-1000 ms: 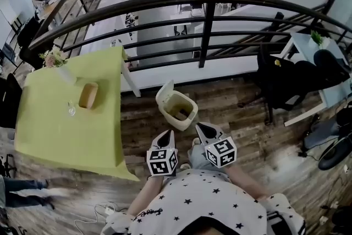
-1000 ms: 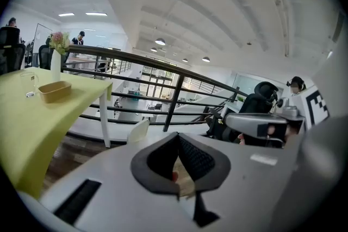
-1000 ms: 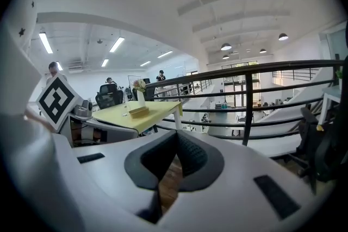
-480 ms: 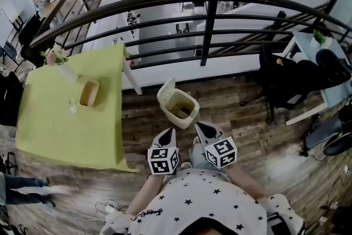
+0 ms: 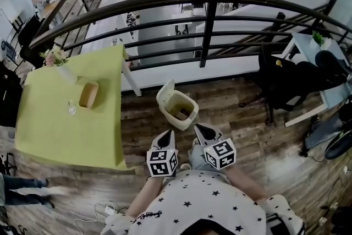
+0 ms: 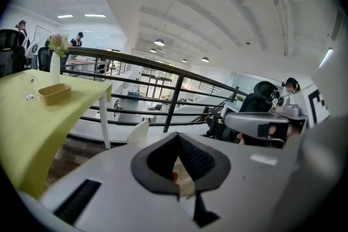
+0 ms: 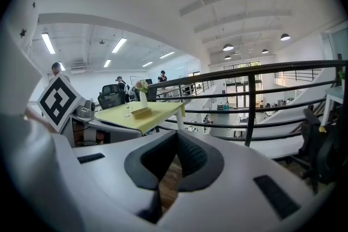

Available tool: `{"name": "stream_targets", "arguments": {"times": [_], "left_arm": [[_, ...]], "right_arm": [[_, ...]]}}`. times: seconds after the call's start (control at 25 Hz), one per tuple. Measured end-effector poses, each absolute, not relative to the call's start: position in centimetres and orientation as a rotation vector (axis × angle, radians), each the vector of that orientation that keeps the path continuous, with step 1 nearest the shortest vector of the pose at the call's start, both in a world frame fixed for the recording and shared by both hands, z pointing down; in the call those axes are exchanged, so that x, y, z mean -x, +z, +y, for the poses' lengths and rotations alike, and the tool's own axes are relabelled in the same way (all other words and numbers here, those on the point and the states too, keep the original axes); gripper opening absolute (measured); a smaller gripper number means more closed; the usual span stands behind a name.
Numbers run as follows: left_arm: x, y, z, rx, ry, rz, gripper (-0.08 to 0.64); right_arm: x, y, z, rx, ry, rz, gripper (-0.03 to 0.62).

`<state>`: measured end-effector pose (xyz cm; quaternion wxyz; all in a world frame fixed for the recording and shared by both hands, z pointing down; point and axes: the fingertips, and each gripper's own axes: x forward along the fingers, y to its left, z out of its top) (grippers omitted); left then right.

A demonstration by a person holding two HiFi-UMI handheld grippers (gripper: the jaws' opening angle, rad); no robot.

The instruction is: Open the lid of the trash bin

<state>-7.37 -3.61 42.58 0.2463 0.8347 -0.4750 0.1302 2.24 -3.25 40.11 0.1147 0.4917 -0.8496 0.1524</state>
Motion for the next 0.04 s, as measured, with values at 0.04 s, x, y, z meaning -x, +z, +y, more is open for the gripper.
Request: {"name": "stream_targets", "arguments": {"times": [0.04], "left_arm": [[7.33, 42.59, -3.57, -2.277, 0.356, -1.296, 0.011]], "right_arm": [[-2.26, 40.13, -3.24, -1.44, 0.447, -2.49, -0.006]]}}
